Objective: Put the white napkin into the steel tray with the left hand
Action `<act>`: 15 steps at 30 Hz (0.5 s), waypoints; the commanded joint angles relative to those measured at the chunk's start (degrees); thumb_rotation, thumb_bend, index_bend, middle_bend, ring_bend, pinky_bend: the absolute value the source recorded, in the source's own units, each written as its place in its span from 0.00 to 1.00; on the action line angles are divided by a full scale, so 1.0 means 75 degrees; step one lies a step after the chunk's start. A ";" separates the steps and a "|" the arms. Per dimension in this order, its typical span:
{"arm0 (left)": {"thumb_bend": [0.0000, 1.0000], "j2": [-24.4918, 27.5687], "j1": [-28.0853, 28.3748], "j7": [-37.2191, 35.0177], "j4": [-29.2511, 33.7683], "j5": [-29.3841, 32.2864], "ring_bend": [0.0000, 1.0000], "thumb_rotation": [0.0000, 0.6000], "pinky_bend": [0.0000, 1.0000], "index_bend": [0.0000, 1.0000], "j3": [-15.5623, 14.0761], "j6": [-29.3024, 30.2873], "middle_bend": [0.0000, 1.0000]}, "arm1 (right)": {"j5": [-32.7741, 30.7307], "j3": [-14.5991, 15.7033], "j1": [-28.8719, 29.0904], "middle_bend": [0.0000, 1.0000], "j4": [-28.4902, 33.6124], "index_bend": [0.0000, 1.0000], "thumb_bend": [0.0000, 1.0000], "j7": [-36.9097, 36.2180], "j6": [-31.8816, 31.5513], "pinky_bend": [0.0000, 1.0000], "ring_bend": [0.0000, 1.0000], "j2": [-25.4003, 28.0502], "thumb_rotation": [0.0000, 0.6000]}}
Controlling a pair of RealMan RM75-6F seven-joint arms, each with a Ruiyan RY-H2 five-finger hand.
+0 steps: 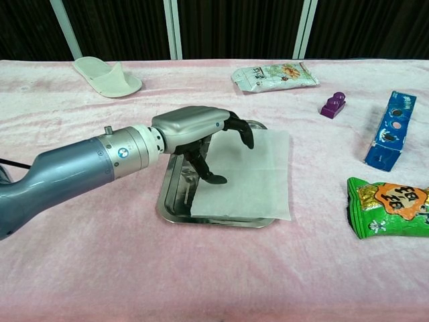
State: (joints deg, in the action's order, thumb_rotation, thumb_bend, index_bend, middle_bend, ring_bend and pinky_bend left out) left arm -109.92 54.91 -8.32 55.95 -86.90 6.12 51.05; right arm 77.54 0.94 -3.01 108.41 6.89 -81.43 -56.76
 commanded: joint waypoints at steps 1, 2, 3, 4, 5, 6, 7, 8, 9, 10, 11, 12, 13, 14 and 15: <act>0.21 -0.0069 0.0065 -0.0057 -0.0090 -0.0036 0.09 1.00 0.19 0.31 -0.0034 -0.0068 0.26 | -0.0006 0.0000 0.0001 0.00 0.0003 0.00 0.35 -0.0001 0.0003 0.15 0.06 0.0004 1.00; 0.21 -0.0120 0.0090 -0.0099 -0.0145 -0.0023 0.09 1.00 0.19 0.31 -0.0035 -0.0116 0.26 | -0.0006 0.0003 0.0001 0.00 0.0006 0.00 0.35 -0.0005 0.0009 0.15 0.06 0.0008 1.00; 0.21 -0.0151 0.0105 -0.0131 -0.0180 -0.0015 0.09 1.00 0.19 0.31 -0.0036 -0.0144 0.26 | -0.0002 0.0004 0.0001 0.00 0.0006 0.00 0.35 -0.0008 0.0008 0.15 0.06 0.0011 1.00; 0.21 -0.0179 0.0117 -0.0158 -0.0214 -0.0009 0.09 1.00 0.19 0.31 -0.0036 -0.0163 0.26 | -0.0001 0.0005 0.0001 0.00 0.0005 0.00 0.35 -0.0010 0.0009 0.15 0.06 0.0013 1.00; 0.21 -0.0210 0.0130 -0.0183 -0.0256 -0.0008 0.09 1.00 0.19 0.31 -0.0034 -0.0172 0.27 | -0.0007 0.0004 0.0002 0.00 0.0007 0.00 0.35 -0.0013 0.0012 0.15 0.06 0.0014 1.00; 0.21 -0.0242 0.0143 -0.0206 -0.0300 -0.0017 0.09 1.00 0.19 0.32 -0.0034 -0.0167 0.27 | -0.0015 0.0002 0.0001 0.00 0.0011 0.00 0.35 -0.0018 0.0013 0.15 0.06 0.0017 1.00; 0.21 -0.0275 0.0159 -0.0224 -0.0352 -0.0028 0.09 1.00 0.19 0.32 -0.0038 -0.0169 0.27 | -0.0021 0.0000 0.0003 0.00 0.0013 0.00 0.35 -0.0022 0.0016 0.15 0.06 0.0020 1.00; 0.21 -0.0293 0.0171 -0.0233 -0.0389 -0.0032 0.09 1.00 0.19 0.32 -0.0040 -0.0177 0.28 | -0.0023 -0.0001 0.0003 0.00 0.0013 0.00 0.35 -0.0024 0.0017 0.15 0.06 0.0021 1.00; 0.21 -0.0318 0.0189 -0.0249 -0.0441 -0.0034 0.09 1.00 0.19 0.32 -0.0042 -0.0197 0.28 | -0.0022 -0.0002 0.0005 0.00 0.0013 0.00 0.35 -0.0026 0.0017 0.15 0.06 0.0021 1.00; 0.21 -0.0343 0.0206 -0.0271 -0.0486 -0.0031 0.09 1.00 0.19 0.32 -0.0040 -0.0217 0.28 | -0.0021 -0.0003 0.0006 0.00 0.0014 0.00 0.36 -0.0027 0.0017 0.15 0.06 0.0022 1.00; 0.21 -0.0365 0.0222 -0.0297 -0.0527 -0.0027 0.09 1.00 0.19 0.32 -0.0039 -0.0239 0.28 | -0.0020 -0.0001 0.0006 0.00 0.0015 0.00 0.35 -0.0029 0.0018 0.15 0.06 0.0023 1.00; 0.21 -0.0383 0.0238 -0.0319 -0.0560 -0.0023 0.09 1.00 0.19 0.32 -0.0041 -0.0266 0.28 | -0.0020 0.0000 0.0005 0.00 0.0015 0.00 0.35 -0.0031 0.0020 0.15 0.06 0.0025 1.00; 0.21 -0.0396 0.0250 -0.0342 -0.0590 -0.0015 0.09 1.00 0.19 0.32 -0.0044 -0.0296 0.28 | -0.0020 0.0001 0.0004 0.00 0.0016 0.00 0.35 -0.0034 0.0019 0.15 0.06 0.0026 1.00; 0.21 -0.0404 0.0258 -0.0356 -0.0605 -0.0014 0.09 1.00 0.19 0.32 -0.0048 -0.0313 0.28 | -0.0018 0.0002 0.0003 0.00 0.0016 0.00 0.35 -0.0036 0.0018 0.15 0.06 0.0027 1.00; 0.21 -0.0410 0.0265 -0.0366 -0.0620 -0.0013 0.09 1.00 0.19 0.32 -0.0053 -0.0328 0.28 | -0.0017 0.0003 0.0002 0.00 0.0015 0.00 0.36 -0.0039 0.0017 0.15 0.06 0.0028 1.00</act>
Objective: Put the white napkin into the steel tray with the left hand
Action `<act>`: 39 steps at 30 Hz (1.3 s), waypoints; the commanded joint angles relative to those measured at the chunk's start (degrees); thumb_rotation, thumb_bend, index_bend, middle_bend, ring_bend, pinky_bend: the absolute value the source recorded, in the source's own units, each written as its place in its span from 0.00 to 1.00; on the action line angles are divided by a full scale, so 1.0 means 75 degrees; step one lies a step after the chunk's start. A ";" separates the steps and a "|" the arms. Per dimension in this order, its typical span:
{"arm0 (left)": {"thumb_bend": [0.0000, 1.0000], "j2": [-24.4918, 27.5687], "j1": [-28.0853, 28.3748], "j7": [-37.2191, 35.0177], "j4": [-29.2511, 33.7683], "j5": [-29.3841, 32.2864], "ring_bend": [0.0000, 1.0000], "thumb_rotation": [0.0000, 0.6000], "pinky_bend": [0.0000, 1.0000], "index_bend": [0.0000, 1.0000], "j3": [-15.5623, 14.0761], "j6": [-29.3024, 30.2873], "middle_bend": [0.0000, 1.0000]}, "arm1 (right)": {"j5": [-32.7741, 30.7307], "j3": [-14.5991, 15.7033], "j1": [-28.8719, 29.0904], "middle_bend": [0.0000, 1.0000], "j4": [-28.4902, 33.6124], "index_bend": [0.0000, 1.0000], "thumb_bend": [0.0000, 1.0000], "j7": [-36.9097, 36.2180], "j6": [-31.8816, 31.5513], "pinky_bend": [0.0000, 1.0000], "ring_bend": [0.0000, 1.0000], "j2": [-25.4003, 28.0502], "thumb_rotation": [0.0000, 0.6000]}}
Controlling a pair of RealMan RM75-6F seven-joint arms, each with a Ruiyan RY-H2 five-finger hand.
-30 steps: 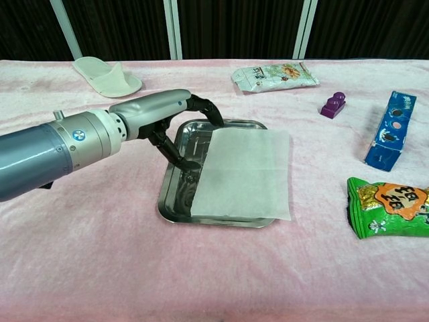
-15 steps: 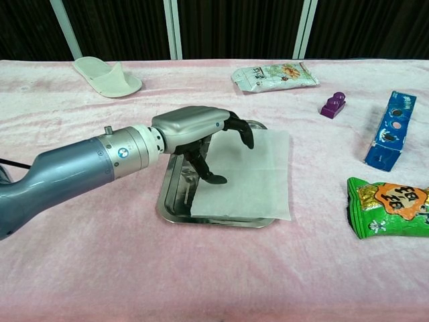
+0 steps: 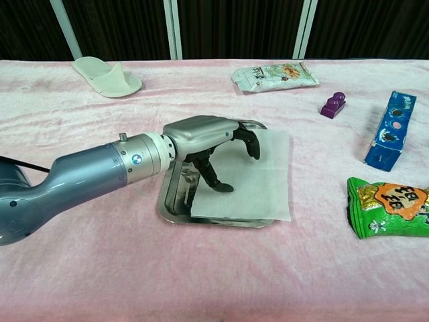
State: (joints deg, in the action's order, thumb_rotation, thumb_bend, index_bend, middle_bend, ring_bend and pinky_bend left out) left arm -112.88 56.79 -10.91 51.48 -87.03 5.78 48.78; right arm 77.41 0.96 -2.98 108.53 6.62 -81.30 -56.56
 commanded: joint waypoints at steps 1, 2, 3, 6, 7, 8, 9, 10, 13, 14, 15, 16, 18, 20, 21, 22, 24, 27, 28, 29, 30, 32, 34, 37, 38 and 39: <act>0.21 -0.0020 0.0022 -0.0028 -0.0038 0.0003 0.09 1.00 0.19 0.32 -0.0017 -0.0042 0.28 | 0.0002 0.0002 -0.0002 0.00 -0.0002 0.00 0.35 -0.0006 -0.0001 0.15 0.06 0.0003 1.00; 0.21 -0.0025 0.0027 -0.0034 -0.0053 0.0003 0.09 1.00 0.19 0.32 -0.0028 -0.0063 0.29 | 0.0000 0.0002 -0.0002 0.00 -0.0002 0.00 0.35 -0.0009 0.0000 0.15 0.06 0.0006 1.00; 0.21 -0.0033 0.0037 -0.0032 -0.0079 0.0001 0.09 1.00 0.19 0.32 -0.0048 -0.0100 0.29 | -0.0003 0.0001 -0.0002 0.00 0.0003 0.00 0.36 -0.0015 0.0002 0.15 0.06 0.0009 1.00; 0.21 -0.0041 0.0061 0.0015 -0.0128 -0.0016 0.09 1.00 0.19 0.32 -0.0110 -0.0187 0.29 | 0.0018 0.0005 -0.0006 0.00 0.0005 0.00 0.36 -0.0029 -0.0009 0.15 0.06 0.0013 1.00; 0.21 -0.0042 0.0063 0.0035 -0.0133 -0.0027 0.09 1.00 0.19 0.32 -0.0126 -0.0191 0.29 | 0.0022 0.0007 -0.0008 0.00 0.0006 0.00 0.36 -0.0031 -0.0012 0.15 0.06 0.0013 1.00; 0.21 -0.0043 0.0058 0.0065 -0.0137 -0.0034 0.09 1.00 0.19 0.32 -0.0143 -0.0188 0.29 | 0.0026 0.0008 -0.0010 0.00 0.0008 0.00 0.36 -0.0037 -0.0015 0.15 0.06 0.0015 1.00; 0.21 -0.0042 0.0056 0.0101 -0.0141 -0.0036 0.09 1.00 0.19 0.32 -0.0157 -0.0194 0.29 | 0.0027 0.0007 -0.0012 0.00 0.0008 0.00 0.36 -0.0045 -0.0020 0.15 0.06 0.0017 1.00; 0.21 -0.0038 0.0054 0.0128 -0.0140 -0.0028 0.09 1.00 0.19 0.32 -0.0164 -0.0211 0.29 | 0.0028 0.0006 -0.0012 0.00 0.0007 0.00 0.36 -0.0050 -0.0020 0.15 0.06 0.0018 1.00; 0.21 0.0024 0.0061 0.0405 -0.0110 0.0119 0.09 1.00 0.19 0.32 -0.0164 -0.0466 0.29 | 0.0034 0.0012 -0.0009 0.00 0.0009 0.00 0.36 -0.0062 -0.0007 0.15 0.06 0.0020 1.00; 0.21 0.0042 0.0061 0.0509 -0.0071 0.0167 0.09 1.00 0.19 0.32 -0.0150 -0.0518 0.29 | 0.0037 0.0012 -0.0007 0.00 0.0010 0.00 0.36 -0.0062 -0.0005 0.15 0.06 0.0022 1.00; 0.21 0.0065 0.0060 0.0632 -0.0015 0.0231 0.09 1.00 0.19 0.32 -0.0134 -0.0589 0.29 | 0.0043 0.0013 -0.0005 0.00 0.0008 0.00 0.36 -0.0064 -0.0005 0.15 0.06 0.0023 1.00; 0.21 0.0082 0.0058 0.0726 0.0025 0.0286 0.09 1.00 0.19 0.32 -0.0120 -0.0647 0.29 | 0.0046 0.0011 -0.0004 0.00 0.0008 0.00 0.36 -0.0069 -0.0005 0.15 0.06 0.0024 1.00; 0.21 0.0124 0.0056 0.0927 0.0127 0.0397 0.09 1.00 0.19 0.32 -0.0090 -0.0759 0.29 | 0.0045 0.0011 -0.0004 0.00 0.0006 0.00 0.36 -0.0083 -0.0002 0.15 0.06 0.0025 1.00; 0.21 0.0161 0.0047 0.1135 0.0223 0.0486 0.09 1.00 0.19 0.32 -0.0054 -0.0801 0.29 | 0.0040 0.0011 0.0000 0.00 0.0004 0.00 0.36 -0.0086 0.0008 0.15 0.06 0.0029 1.00; 0.21 0.0171 0.0035 0.1253 0.0254 0.0528 0.09 1.00 0.19 0.32 -0.0032 -0.0794 0.29 | 0.0038 0.0012 0.0002 0.00 0.0006 0.00 0.36 -0.0090 0.0014 0.15 0.06 0.0031 1.00; 0.21 0.0177 0.0021 0.1369 0.0280 0.0568 0.09 1.00 0.19 0.32 -0.0012 -0.0779 0.29 | 0.0041 0.0013 0.0004 0.00 0.0006 0.00 0.36 -0.0092 0.0017 0.15 0.06 0.0031 1.00; 0.21 0.0181 -0.0019 0.1590 0.0317 0.0640 0.09 1.00 0.19 0.32 0.0024 -0.0722 0.29 | 0.0052 0.0013 0.0006 0.00 0.0006 0.00 0.36 -0.0095 0.0016 0.15 0.06 0.0032 1.00; 0.21 0.0184 -0.0084 0.1875 0.0347 0.0709 0.09 1.00 0.19 0.32 0.0042 -0.0630 0.29 | 0.0049 0.0011 0.0003 0.00 0.0008 0.00 0.36 -0.0116 0.0013 0.16 0.06 0.0038 1.00; 0.21 0.0187 -0.0105 0.1960 0.0359 0.0737 0.09 1.00 0.19 0.32 0.0044 -0.0613 0.29 | 0.0049 0.0012 0.0003 0.00 0.0008 0.00 0.36 -0.0121 0.0013 0.16 0.06 0.0040 1.00; 0.21 0.0190 -0.0127 0.2044 0.0376 0.0771 0.09 1.00 0.19 0.32 0.0050 -0.0603 0.29 | 0.0049 0.0011 0.0003 0.00 0.0008 0.00 0.36 -0.0125 0.0013 0.16 0.06 0.0042 1.00; 0.21 0.0205 -0.0172 0.2204 0.0433 0.0855 0.09 1.00 0.19 0.32 0.0062 -0.0604 0.29 | 0.0050 0.0009 0.0005 0.00 0.0008 0.00 0.36 -0.0129 0.0014 0.16 0.06 0.0044 1.00; 0.21 0.0245 -0.0237 0.2451 0.0542 0.1011 0.09 1.00 0.19 0.32 0.0096 -0.0625 0.29 | 0.0057 0.0011 0.0008 0.00 0.0006 0.00 0.36 -0.0123 0.0017 0.16 0.06 0.0041 1.00; 0.21 0.0276 -0.0301 0.2713 0.0647 0.1166 0.09 1.00 0.19 0.32 0.0137 -0.0614 0.29 | 0.0064 0.0018 0.0009 0.00 0.0004 0.00 0.36 -0.0107 0.0020 0.16 0.06 0.0035 1.00; 0.21 0.0327 -0.0371 0.3053 0.0823 0.1416 0.09 1.00 0.19 0.32 0.0215 -0.0636 0.29 | 0.0063 0.0020 0.0008 0.00 0.0005 0.00 0.36 -0.0089 0.0017 0.16 0.06 0.0027 1.00; 0.21 0.0344 -0.0388 0.3143 0.0881 0.1491 0.09 1.00 0.19 0.32 0.0241 -0.0644 0.29 | 0.0060 0.0020 0.0009 0.00 0.0007 0.00 0.36 -0.0085 0.0019 0.16 0.06 0.0025 1.00; 0.21 0.0355 -0.0396 0.3195 0.0918 0.1533 0.09 1.00 0.20 0.32 0.0257 -0.0646 0.29 | 0.0059 0.0020 0.0010 0.00 0.0008 0.00 0.36 -0.0082 0.0020 0.16 0.06 0.0024 1.00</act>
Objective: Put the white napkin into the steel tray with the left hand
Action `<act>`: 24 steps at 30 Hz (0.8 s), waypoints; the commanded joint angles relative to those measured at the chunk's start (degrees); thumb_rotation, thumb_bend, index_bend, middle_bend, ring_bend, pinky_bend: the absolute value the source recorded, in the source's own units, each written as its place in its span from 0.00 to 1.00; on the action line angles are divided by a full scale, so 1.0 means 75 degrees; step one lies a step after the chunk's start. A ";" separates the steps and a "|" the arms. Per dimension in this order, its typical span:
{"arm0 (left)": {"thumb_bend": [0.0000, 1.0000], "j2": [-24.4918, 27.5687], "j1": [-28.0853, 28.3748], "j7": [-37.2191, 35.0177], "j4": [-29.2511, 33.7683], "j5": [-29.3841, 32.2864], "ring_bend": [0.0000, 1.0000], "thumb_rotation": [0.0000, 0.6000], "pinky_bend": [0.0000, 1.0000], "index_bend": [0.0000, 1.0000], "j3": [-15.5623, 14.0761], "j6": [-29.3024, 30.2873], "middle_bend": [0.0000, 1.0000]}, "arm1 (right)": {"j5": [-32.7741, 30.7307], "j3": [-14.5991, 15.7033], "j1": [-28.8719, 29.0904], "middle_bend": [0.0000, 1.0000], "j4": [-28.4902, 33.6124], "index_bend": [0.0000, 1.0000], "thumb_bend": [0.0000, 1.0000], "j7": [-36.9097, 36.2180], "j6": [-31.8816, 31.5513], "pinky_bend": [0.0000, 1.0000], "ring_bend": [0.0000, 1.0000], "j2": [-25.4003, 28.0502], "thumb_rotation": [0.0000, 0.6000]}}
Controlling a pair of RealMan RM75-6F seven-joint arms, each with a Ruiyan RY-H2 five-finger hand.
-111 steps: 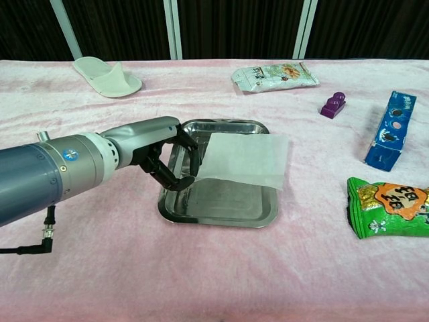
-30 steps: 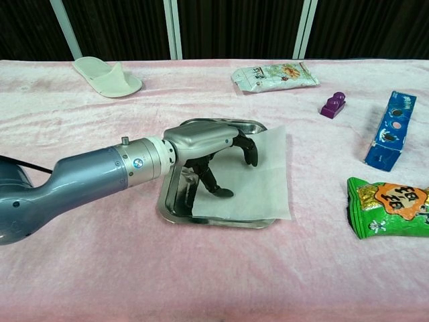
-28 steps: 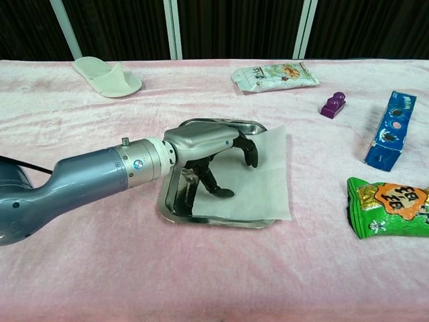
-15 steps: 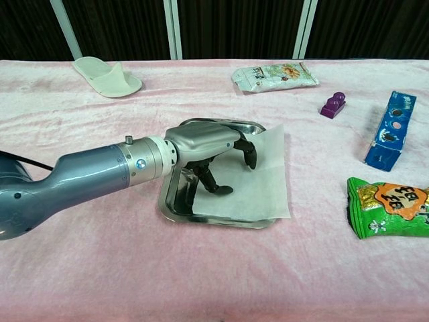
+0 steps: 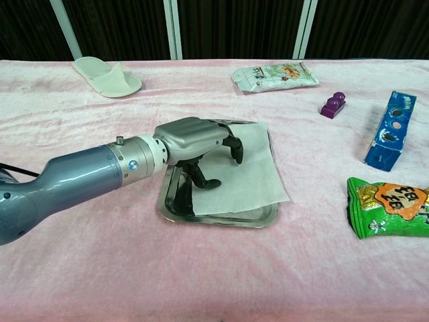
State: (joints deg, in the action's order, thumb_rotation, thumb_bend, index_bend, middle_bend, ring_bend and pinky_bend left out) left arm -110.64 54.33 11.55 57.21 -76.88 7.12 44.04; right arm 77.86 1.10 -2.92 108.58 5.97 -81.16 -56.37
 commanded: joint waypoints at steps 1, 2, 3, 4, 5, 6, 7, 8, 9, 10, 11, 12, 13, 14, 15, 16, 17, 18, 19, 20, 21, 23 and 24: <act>0.21 0.0067 -0.0079 0.0243 0.0192 0.0219 0.09 1.00 0.20 0.32 0.0093 -0.0013 0.29 | -0.0002 0.0001 0.0001 0.00 0.0002 0.00 0.36 0.0007 0.0002 0.16 0.06 -0.0003 1.00; 0.21 0.0086 -0.0091 0.0294 0.0257 0.0274 0.09 1.00 0.20 0.32 0.0112 -0.0019 0.29 | -0.0001 0.0001 0.0002 0.00 0.0004 0.00 0.36 0.0010 0.0002 0.16 0.06 -0.0005 1.00; 0.21 0.0101 -0.0099 0.0319 0.0304 0.0308 0.09 1.00 0.20 0.32 0.0122 -0.0026 0.29 | 0.0000 0.0001 0.0003 0.00 0.0005 0.00 0.36 0.0013 0.0002 0.16 0.06 -0.0006 1.00; 0.21 0.0123 -0.0107 0.0349 0.0374 0.0350 0.09 1.00 0.21 0.32 0.0134 -0.0040 0.29 | -0.0003 0.0001 0.0004 0.00 0.0004 0.00 0.36 0.0014 0.0005 0.16 0.06 -0.0005 1.00; 0.21 0.0156 -0.0116 0.0362 0.0507 0.0385 0.09 1.00 0.21 0.32 0.0150 -0.0044 0.29 | -0.0012 0.0000 0.0007 0.00 0.0005 0.00 0.36 0.0013 0.0014 0.16 0.06 -0.0004 1.00; 0.21 0.0187 -0.0122 0.0370 0.0594 0.0381 0.09 1.00 0.21 0.32 0.0153 -0.0024 0.29 | -0.0024 -0.0001 0.0012 0.00 0.0007 0.00 0.36 0.0012 0.0027 0.16 0.06 -0.0002 1.00; 0.21 0.0217 -0.0122 0.0367 0.0653 0.0368 0.09 1.00 0.21 0.32 0.0150 -0.0013 0.29 | -0.0033 -0.0002 0.0016 0.00 0.0014 0.00 0.36 0.0010 0.0037 0.16 0.06 0.0001 1.00; 0.21 0.0229 -0.0121 0.0355 0.0671 0.0359 0.09 1.00 0.21 0.32 0.0147 -0.0010 0.29 | -0.0035 -0.0003 0.0016 0.00 0.0018 0.00 0.36 0.0009 0.0037 0.16 0.06 0.0003 1.00; 0.21 0.0246 -0.0116 0.0322 0.0689 0.0333 0.09 1.00 0.21 0.32 0.0139 -0.0011 0.29 | -0.0037 -0.0004 0.0017 0.00 0.0023 0.00 0.36 0.0007 0.0037 0.16 0.06 0.0004 1.00; 0.21 0.0265 -0.0106 0.0272 0.0697 0.0283 0.09 1.00 0.21 0.32 0.0119 -0.0015 0.29 | -0.0037 -0.0005 0.0015 0.00 0.0024 0.00 0.36 0.0001 0.0033 0.16 0.06 0.0005 1.00; 0.21 0.0284 -0.0096 0.0213 0.0692 0.0223 0.09 1.00 0.20 0.32 0.0093 -0.0019 0.29 | -0.0038 -0.0005 0.0014 0.00 0.0024 0.00 0.36 -0.0005 0.0031 0.16 0.06 0.0006 1.00; 0.21 0.0304 -0.0082 0.0150 0.0672 0.0135 0.09 1.00 0.20 0.32 0.0054 -0.0015 0.29 | -0.0039 -0.0007 0.0013 0.00 0.0024 0.00 0.36 -0.0011 0.0028 0.16 0.06 0.0008 1.00; 0.21 0.0346 -0.0054 0.0064 0.0619 -0.0049 0.09 1.00 0.20 0.32 -0.0038 0.0001 0.29 | -0.0040 -0.0013 0.0011 0.00 0.0027 0.00 0.36 -0.0022 0.0019 0.16 0.06 0.0008 1.00; 0.21 0.0372 -0.0039 -0.0036 0.0584 -0.0169 0.09 1.00 0.19 0.32 -0.0095 0.0013 0.29 | -0.0039 -0.0014 0.0010 0.00 0.0025 0.00 0.36 -0.0027 0.0016 0.16 0.06 0.0008 1.00; 0.21 0.0391 -0.0026 -0.0099 0.0556 -0.0256 0.09 1.00 0.19 0.32 -0.0138 0.0021 0.29 | -0.0037 -0.0014 0.0010 0.00 0.0023 0.00 0.36 -0.0029 0.0015 0.16 0.06 0.0008 1.00; 0.21 0.0419 -0.0007 -0.0189 0.0506 -0.0387 0.09 1.00 0.19 0.32 -0.0201 0.0041 0.29 | -0.0036 -0.0013 0.0011 0.00 0.0020 0.00 0.36 -0.0028 0.0017 0.16 0.06 0.0008 1.00; 0.21 0.0441 0.0008 -0.0268 0.0449 -0.0512 0.09 1.00 0.19 0.31 -0.0261 0.0074 0.29 | -0.0038 -0.0011 0.0013 0.00 0.0020 0.00 0.36 -0.0026 0.0022 0.16 0.06 0.0007 1.00; 0.21 0.0459 0.0023 -0.0345 0.0390 -0.0633 0.09 1.00 0.19 0.31 -0.0316 0.0113 0.29 | -0.0040 -0.0011 0.0015 0.00 0.0021 0.00 0.36 -0.0022 0.0027 0.16 0.06 0.0006 1.00; 0.21 0.0476 0.0039 -0.0438 0.0334 -0.0750 0.09 1.00 0.19 0.31 -0.0368 0.0151 0.29 | -0.0040 -0.0009 0.0016 0.00 0.0022 0.00 0.36 -0.0018 0.0029 0.16 0.06 0.0004 1.00; 0.21 0.0490 0.0056 -0.0550 0.0281 -0.0857 0.09 1.00 0.18 0.31 -0.0411 0.0188 0.29 | -0.0037 -0.0009 0.0017 0.00 0.0021 0.00 0.36 -0.0013 0.0029 0.16 0.06 0.0001 1.00; 0.21 0.0502 0.0076 -0.0672 0.0225 -0.0955 0.09 1.00 0.18 0.31 -0.0448 0.0217 0.29 | -0.0034 -0.0008 0.0018 0.00 0.0021 0.00 0.36 -0.0008 0.0028 0.16 0.06 -0.0002 1.00; 0.21 0.0512 0.0111 -0.0881 0.0123 -0.1102 0.09 1.00 0.18 0.31 -0.0495 0.0272 0.29 | -0.0036 -0.0005 0.0015 0.00 0.0023 0.00 0.36 -0.0003 0.0027 0.16 0.06 -0.0004 1.00; 0.21 0.0511 0.0128 -0.0997 0.0056 -0.1175 0.09 1.00 0.18 0.31 -0.0518 0.0304 0.29 | -0.0042 -0.0006 0.0015 0.00 0.0026 0.00 0.36 -0.0001 0.0027 0.16 0.06 -0.0006 1.00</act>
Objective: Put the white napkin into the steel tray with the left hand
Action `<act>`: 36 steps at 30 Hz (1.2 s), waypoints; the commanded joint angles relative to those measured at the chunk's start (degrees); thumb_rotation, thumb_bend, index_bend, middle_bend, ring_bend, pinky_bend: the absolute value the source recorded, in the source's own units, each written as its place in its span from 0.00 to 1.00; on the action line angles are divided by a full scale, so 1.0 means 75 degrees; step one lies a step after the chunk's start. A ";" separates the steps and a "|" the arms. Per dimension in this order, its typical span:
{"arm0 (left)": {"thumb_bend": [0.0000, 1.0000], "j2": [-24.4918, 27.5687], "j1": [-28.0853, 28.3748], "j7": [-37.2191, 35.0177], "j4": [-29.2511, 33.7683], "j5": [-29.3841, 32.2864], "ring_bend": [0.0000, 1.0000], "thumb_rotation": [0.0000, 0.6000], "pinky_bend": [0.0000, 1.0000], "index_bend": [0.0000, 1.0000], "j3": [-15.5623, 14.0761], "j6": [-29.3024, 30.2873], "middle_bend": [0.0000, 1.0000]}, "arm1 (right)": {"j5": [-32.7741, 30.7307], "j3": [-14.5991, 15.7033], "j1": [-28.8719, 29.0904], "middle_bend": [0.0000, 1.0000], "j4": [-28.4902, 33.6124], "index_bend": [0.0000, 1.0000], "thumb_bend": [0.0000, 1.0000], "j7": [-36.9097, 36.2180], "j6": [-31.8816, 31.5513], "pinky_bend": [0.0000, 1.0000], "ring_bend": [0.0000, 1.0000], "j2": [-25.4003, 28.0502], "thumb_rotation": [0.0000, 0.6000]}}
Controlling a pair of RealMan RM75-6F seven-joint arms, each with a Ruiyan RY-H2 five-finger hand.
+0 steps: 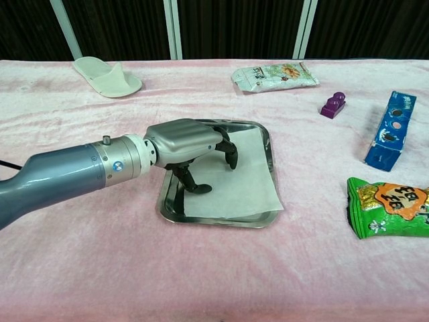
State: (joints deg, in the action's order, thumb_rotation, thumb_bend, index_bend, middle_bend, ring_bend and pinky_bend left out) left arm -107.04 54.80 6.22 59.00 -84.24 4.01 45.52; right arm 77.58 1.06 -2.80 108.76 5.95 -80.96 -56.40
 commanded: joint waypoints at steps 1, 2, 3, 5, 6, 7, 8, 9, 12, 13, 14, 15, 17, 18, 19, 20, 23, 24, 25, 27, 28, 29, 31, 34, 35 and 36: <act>0.21 0.0028 0.0081 -0.0396 -0.0243 -0.0254 0.09 1.00 0.18 0.31 -0.0124 0.0132 0.29 | -0.0010 -0.0003 -0.0001 0.00 0.0006 0.00 0.36 0.0004 -0.0002 0.16 0.06 -0.0002 1.00; 0.21 0.0023 0.0096 -0.0503 -0.0302 -0.0312 0.09 1.00 0.18 0.31 -0.0146 0.0153 0.29 | -0.0015 -0.0005 -0.0002 0.00 0.0006 0.00 0.36 0.0003 -0.0005 0.16 0.06 -0.0002 1.00; 0.21 0.0017 0.0109 -0.0595 -0.0360 -0.0366 0.09 1.00 0.18 0.31 -0.0168 0.0176 0.29 | -0.0018 -0.0006 -0.0002 0.00 0.0005 0.00 0.36 0.0004 -0.0006 0.16 0.06 -0.0003 1.00; 0.21 -0.0001 0.0132 -0.0717 -0.0465 -0.0447 0.09 1.00 0.17 0.31 -0.0203 0.0206 0.29 | -0.0023 -0.0005 0.0000 0.00 0.0007 0.00 0.36 0.0011 -0.0001 0.16 0.06 -0.0005 1.00; 0.21 -0.0014 0.0147 -0.0788 -0.0519 -0.0485 0.09 1.00 0.17 0.31 -0.0218 0.0218 0.29 | -0.0025 -0.0004 0.0001 0.00 0.0010 0.00 0.36 0.0016 0.0003 0.16 0.06 -0.0005 1.00; 0.21 -0.0027 0.0163 -0.0864 -0.0563 -0.0524 0.09 1.00 0.17 0.31 -0.0233 0.0229 0.29 | -0.0025 -0.0002 0.0002 0.00 0.0011 0.00 0.36 0.0021 0.0006 0.16 0.06 -0.0006 1.00; 0.21 -0.0052 0.0195 -0.0966 -0.0636 -0.0586 0.09 1.00 0.17 0.31 -0.0247 0.0255 0.29 | -0.0024 0.0000 0.0004 0.00 0.0011 0.00 0.36 0.0025 0.0009 0.16 0.06 -0.0006 1.00; 0.21 -0.0072 0.0242 -0.1021 -0.0730 -0.0671 0.09 1.00 0.17 0.31 -0.0274 0.0277 0.29 | -0.0025 0.0000 0.0005 0.00 0.0012 0.00 0.36 0.0024 0.0011 0.16 0.06 -0.0007 1.00; 0.21 -0.0146 0.0344 -0.1249 -0.1045 -0.0894 0.09 1.00 0.17 0.31 -0.0351 0.0391 0.29 | -0.0043 -0.0004 0.0006 0.00 0.0019 0.00 0.36 0.0003 0.0020 0.16 0.06 -0.0007 1.00; 0.21 -0.0174 0.0363 -0.1347 -0.1137 -0.0951 0.09 1.00 0.17 0.31 -0.0379 0.0428 0.29 | -0.0051 -0.0004 0.0008 0.00 0.0020 0.00 0.36 -0.0001 0.0027 0.16 0.06 -0.0005 1.00; 0.21 -0.0206 0.0390 -0.1464 -0.1251 -0.1024 0.09 1.00 0.17 0.31 -0.0416 0.0473 0.29 | -0.0060 -0.0006 0.0011 0.00 0.0024 0.00 0.36 -0.0004 0.0036 0.16 0.06 -0.0003 1.00; 0.21 -0.0228 0.0411 -0.1531 -0.1340 -0.1089 0.09 1.00 0.17 0.31 -0.0442 0.0530 0.29 | -0.0067 -0.0007 0.0012 0.00 0.0029 0.00 0.36 -0.0009 0.0039 0.16 0.06 -0.0002 1.00; 0.21 -0.0268 0.0451 -0.1701 -0.1509 -0.1227 0.09 1.00 0.17 0.31 -0.0506 0.0660 0.29 | -0.0069 -0.0006 0.0012 0.00 0.0031 0.00 0.36 -0.0012 0.0040 0.16 0.06 0.0000 1.00; 0.21 -0.0280 0.0464 -0.1769 -0.1570 -0.1275 0.09 1.00 0.17 0.31 -0.0533 0.0704 0.29 | -0.0072 -0.0006 0.0012 0.00 0.0035 0.00 0.36 -0.0014 0.0041 0.16 0.06 0.0002 1.00; 0.21 -0.0286 0.0473 -0.1807 -0.1608 -0.1310 0.09 1.00 0.17 0.31 -0.0554 0.0734 0.29 | -0.0076 -0.0007 0.0012 0.00 0.0035 0.00 0.36 -0.0016 0.0045 0.16 0.06 0.0002 1.00; 0.21 -0.0292 0.0493 -0.1875 -0.1679 -0.1386 0.09 1.00 0.17 0.31 -0.0605 0.0785 0.29 | -0.0081 -0.0006 0.0013 0.00 0.0037 0.00 0.36 -0.0021 0.0049 0.16 0.06 0.0003 1.00; 0.21 -0.0294 0.0562 -0.1978 -0.1833 -0.1567 0.09 1.00 0.17 0.31 -0.0757 0.0820 0.29 | -0.0101 -0.0008 0.0020 0.00 0.0051 0.00 0.36 -0.0035 0.0070 0.16 0.06 0.0004 1.00; 0.21 -0.0298 0.0573 -0.2016 -0.1861 -0.1599 0.09 1.00 0.17 0.31 -0.0789 0.0829 0.29 | -0.0105 -0.0008 0.0021 0.00 0.0053 0.00 0.36 -0.0033 0.0073 0.16 0.06 0.0006 1.00; 0.21 -0.0306 0.0587 -0.2055 -0.1898 -0.1636 0.09 1.00 0.17 0.31 -0.0829 0.0831 0.29 | -0.0110 -0.0007 0.0022 0.00 0.0056 0.00 0.36 -0.0032 0.0076 0.16 0.06 0.0010 1.00; 0.21 -0.0313 0.0596 -0.2101 -0.1939 -0.1670 0.09 1.00 0.17 0.30 -0.0881 0.0821 0.29 | -0.0116 -0.0006 0.0019 0.00 0.0065 0.00 0.36 -0.0036 0.0075 0.16 0.06 0.0015 1.00; 0.21 -0.0321 0.0602 -0.2127 -0.1968 -0.1687 0.09 1.00 0.17 0.30 -0.0915 0.0802 0.29 | -0.0118 -0.0007 0.0017 0.00 0.0068 0.00 0.36 -0.0041 0.0071 0.16 0.06 0.0018 1.00; 0.21 -0.0330 0.0602 -0.2138 -0.1994 -0.1690 0.09 1.00 0.17 0.30 -0.0927 0.0799 0.29 | -0.0116 -0.0008 0.0017 0.00 0.0067 0.00 0.36 -0.0044 0.0069 0.16 0.06 0.0019 1.00; 0.21 -0.0362 0.0602 -0.2182 -0.2049 -0.1686 0.09 1.00 0.17 0.30 -0.0941 0.0795 0.29 | -0.0111 -0.0004 0.0018 0.00 0.0064 0.00 0.36 -0.0043 0.0073 0.16 0.06 0.0019 1.00; 0.21 -0.0403 0.0622 -0.2236 -0.2124 -0.1686 0.09 1.00 0.17 0.30 -0.0940 0.0803 0.29 | -0.0114 0.0001 0.0025 0.00 0.0065 0.00 0.36 -0.0042 0.0090 0.16 0.06 0.0022 1.00; 0.21 -0.0422 0.0634 -0.2246 -0.2160 -0.1694 0.09 1.00 0.17 0.30 -0.0945 0.0810 0.29 | -0.0116 -0.0001 0.0028 0.00 0.0066 0.00 0.36 -0.0043 0.0093 0.16 0.06 0.0023 1.00; 0.21 -0.0438 0.0642 -0.2258 -0.2187 -0.1703 0.09 1.00 0.17 0.30 -0.0950 0.0818 0.29 | -0.0119 -0.0002 0.0030 0.00 0.0066 0.00 0.36 -0.0043 0.0097 0.16 0.06 0.0024 1.00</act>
State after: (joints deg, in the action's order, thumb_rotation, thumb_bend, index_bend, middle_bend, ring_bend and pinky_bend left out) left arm -110.21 59.54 -10.63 42.74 -96.96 -3.08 51.60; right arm 76.69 1.05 -2.58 109.25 5.63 -80.24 -56.22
